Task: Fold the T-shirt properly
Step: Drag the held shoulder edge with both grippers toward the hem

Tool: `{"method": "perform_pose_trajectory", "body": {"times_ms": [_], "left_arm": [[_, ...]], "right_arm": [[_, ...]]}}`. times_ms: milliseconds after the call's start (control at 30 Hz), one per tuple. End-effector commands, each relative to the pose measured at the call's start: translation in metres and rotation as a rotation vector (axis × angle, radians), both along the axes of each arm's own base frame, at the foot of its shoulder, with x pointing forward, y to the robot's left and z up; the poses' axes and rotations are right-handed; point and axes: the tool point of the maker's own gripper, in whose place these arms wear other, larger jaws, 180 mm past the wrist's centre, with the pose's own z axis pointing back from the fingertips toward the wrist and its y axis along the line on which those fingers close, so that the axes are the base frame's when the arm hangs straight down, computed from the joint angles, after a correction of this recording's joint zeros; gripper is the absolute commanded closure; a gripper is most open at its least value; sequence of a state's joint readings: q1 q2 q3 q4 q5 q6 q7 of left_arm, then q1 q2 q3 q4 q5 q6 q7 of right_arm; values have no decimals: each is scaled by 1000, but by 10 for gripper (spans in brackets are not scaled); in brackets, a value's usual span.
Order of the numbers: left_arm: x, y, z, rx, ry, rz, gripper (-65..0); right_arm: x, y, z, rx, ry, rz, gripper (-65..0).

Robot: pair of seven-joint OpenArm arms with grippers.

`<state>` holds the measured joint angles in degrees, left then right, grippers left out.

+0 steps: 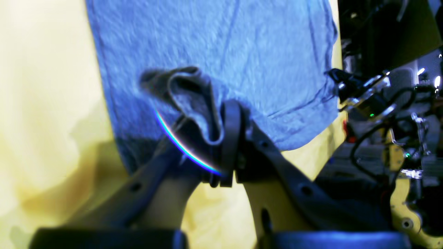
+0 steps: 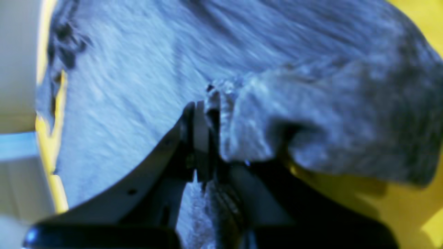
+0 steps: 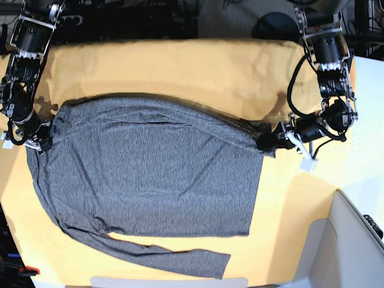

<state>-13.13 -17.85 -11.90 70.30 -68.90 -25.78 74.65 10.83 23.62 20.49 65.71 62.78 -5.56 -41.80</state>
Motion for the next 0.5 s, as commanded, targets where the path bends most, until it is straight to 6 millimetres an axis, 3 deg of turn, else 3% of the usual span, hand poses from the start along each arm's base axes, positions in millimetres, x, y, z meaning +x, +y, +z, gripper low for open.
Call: {"method": "perform_pose_trajectory", "body": {"times_ms": [0,200,467], "left_arm": [[16,8,18,-10,-55,24,-1],[37,27,25,-20,-90,107,-1],[48,47,12,-46,-64,202,-1]], "right_arm": [[15,-13,23,-31,-58,-11,0],[33,-18,42,-25,-102,-23,0],[41,-34,57,-108,-110,-38,0]]}}
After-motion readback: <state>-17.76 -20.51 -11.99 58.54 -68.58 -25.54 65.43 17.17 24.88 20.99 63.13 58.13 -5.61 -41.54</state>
